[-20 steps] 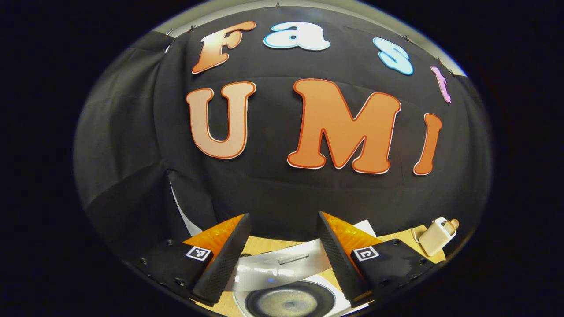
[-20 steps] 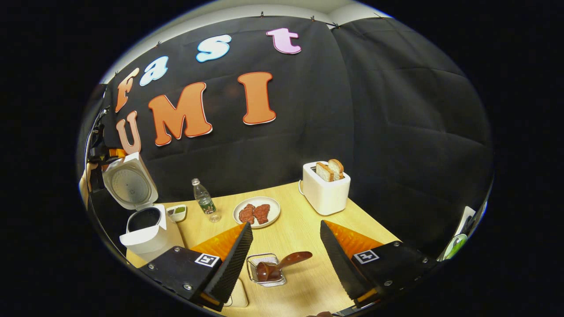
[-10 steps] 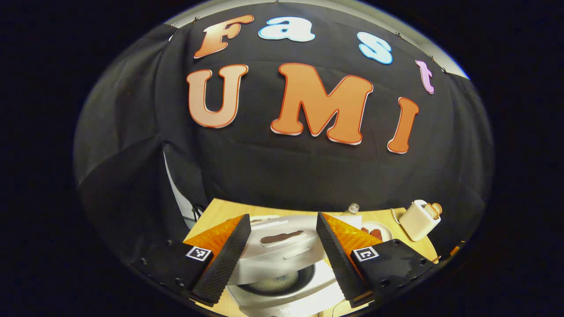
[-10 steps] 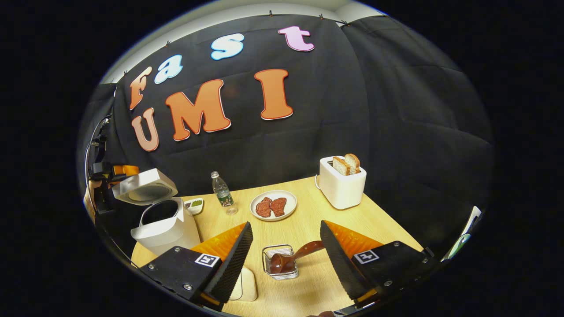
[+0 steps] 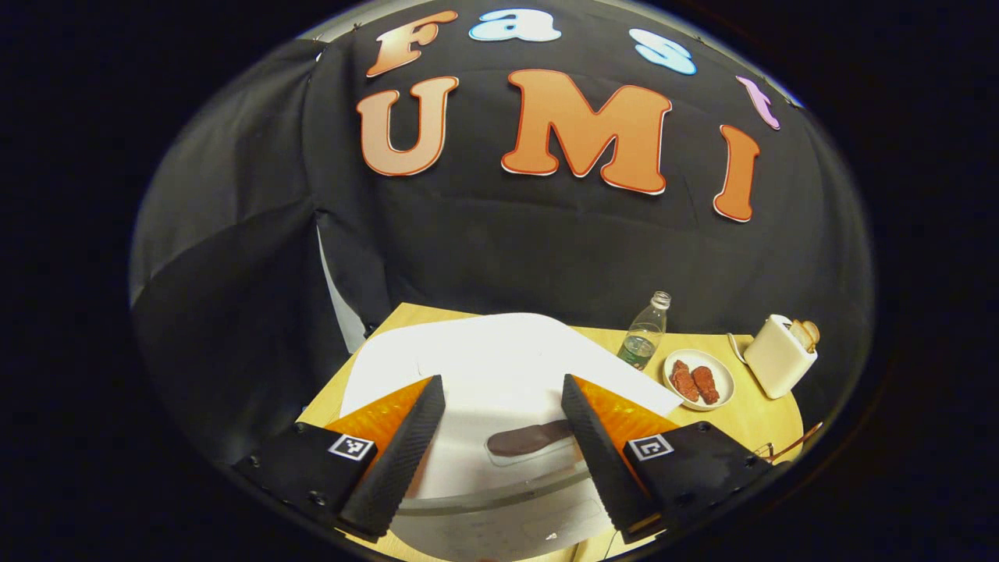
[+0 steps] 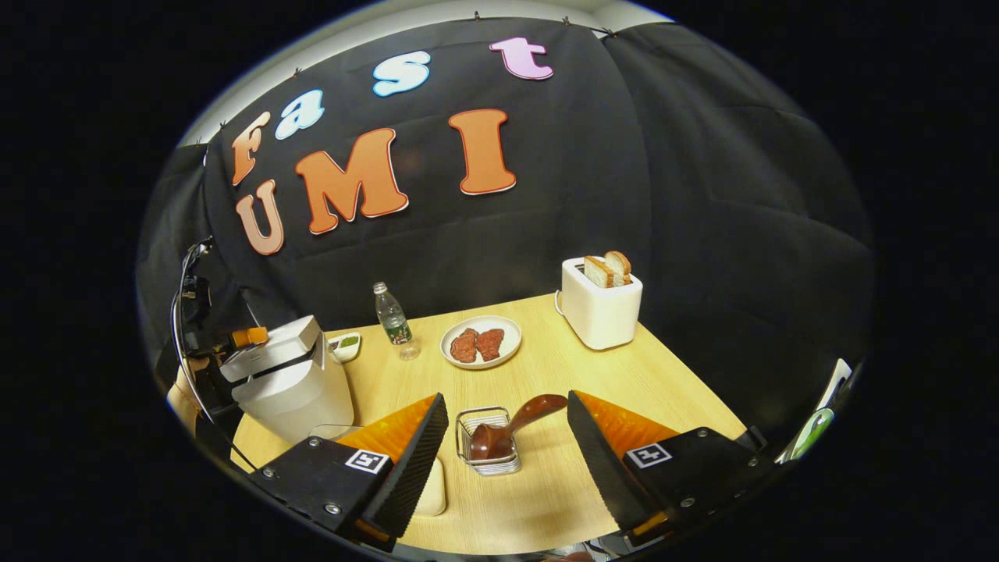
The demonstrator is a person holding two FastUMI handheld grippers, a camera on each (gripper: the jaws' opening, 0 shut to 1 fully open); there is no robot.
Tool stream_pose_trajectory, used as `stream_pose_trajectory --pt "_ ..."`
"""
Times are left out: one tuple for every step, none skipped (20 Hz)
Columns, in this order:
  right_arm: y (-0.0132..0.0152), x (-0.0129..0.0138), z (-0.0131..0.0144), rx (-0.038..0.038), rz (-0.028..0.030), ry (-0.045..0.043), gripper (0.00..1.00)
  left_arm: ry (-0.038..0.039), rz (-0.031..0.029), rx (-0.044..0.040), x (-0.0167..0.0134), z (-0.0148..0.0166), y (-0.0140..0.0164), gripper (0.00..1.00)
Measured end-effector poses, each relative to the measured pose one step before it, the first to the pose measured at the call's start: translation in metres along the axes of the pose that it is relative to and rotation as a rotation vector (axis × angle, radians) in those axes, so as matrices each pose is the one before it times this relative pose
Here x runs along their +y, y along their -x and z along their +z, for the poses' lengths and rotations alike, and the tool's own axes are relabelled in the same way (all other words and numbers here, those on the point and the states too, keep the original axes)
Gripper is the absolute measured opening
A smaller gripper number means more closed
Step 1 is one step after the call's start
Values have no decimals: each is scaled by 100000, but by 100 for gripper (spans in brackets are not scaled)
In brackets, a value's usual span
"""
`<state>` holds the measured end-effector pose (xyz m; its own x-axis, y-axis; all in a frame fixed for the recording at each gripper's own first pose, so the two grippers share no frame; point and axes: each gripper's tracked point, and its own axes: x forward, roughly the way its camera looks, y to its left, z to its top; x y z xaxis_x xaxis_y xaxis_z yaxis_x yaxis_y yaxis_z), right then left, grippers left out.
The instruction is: Close the left gripper, press the button to open the rice cooker; take a wooden spoon from the chopstick holder with the right hand, scoop a spoonful of rice and pour it into the rice cooker, then put the wooden spoon back into the chopstick holder.
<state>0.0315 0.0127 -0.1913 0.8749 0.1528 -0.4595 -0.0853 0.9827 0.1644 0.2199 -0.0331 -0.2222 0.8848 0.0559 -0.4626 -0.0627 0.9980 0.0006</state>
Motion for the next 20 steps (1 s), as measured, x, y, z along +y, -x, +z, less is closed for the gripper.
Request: stream_pose_trajectory --pt "-7 -334 -77 209 -352 -356 95 -563 1112 403 -10 -526 -258 100" --pt "32 -243 -137 194 -350 -451 95 -533 892 -97 -5 -457 -74 100" --pt "-31 -242 -54 126 -405 -505 95 -750 744 -154 -13 -533 -24 100" --pt "-74 -262 -144 190 -303 -448 95 -78 502 427 -41 -455 -116 100" --pt "-112 -202 -69 304 -383 -456 95 -13 418 1534 -99 -973 -488 100" --pt "-143 -75 -109 349 -88 -499 95 -293 424 1820 -25 -783 -75 100" --pt "-152 -41 -114 401 129 -670 95 -1299 32 -2087 -81 307 -49 100" --pt "-68 63 -150 463 267 -738 95 -487 171 1004 99 -201 -291 100" --pt "-49 212 -49 45 507 -626 95 577 -8 764 -19 -263 169 100" --pt "101 146 -147 -52 487 -131 95 625 -378 -453 43 51 65 100" --pt "-38 39 -172 77 56 461 95 -633 -173 -1024 -130 74 -94 100" --pt "110 104 -133 55 15 1076 95 -2339 -22 -419 -114 200 -68 100" --pt "96 -50 250 -276 -114 1159 95 -2141 -998 -557 -81 338 156 100" --pt "273 -194 583 -1029 -294 715 95 729 -839 2271 66 -6 303 100" --pt "188 -24 1005 -2009 -235 220 95 1876 -195 2562 171 -214 748 100" --pt "190 117 1058 -2249 -75 206 95 2244 -735 845 240 176 737 100" --pt "68 117 1089 -2138 165 636 95 2494 -2387 -1623 -136 753 1117 100" --pt "134 53 934 -2017 24 1107 95 1261 -1828 -909 -69 774 1243 100" --pt "111 8 1197 -2473 -482 1424 95 508 -1411 -2342 210 1247 1608 100" --pt "153 24 1425 -2936 -574 1377 95 -52 -1307 -3115 179 1424 1528 100"
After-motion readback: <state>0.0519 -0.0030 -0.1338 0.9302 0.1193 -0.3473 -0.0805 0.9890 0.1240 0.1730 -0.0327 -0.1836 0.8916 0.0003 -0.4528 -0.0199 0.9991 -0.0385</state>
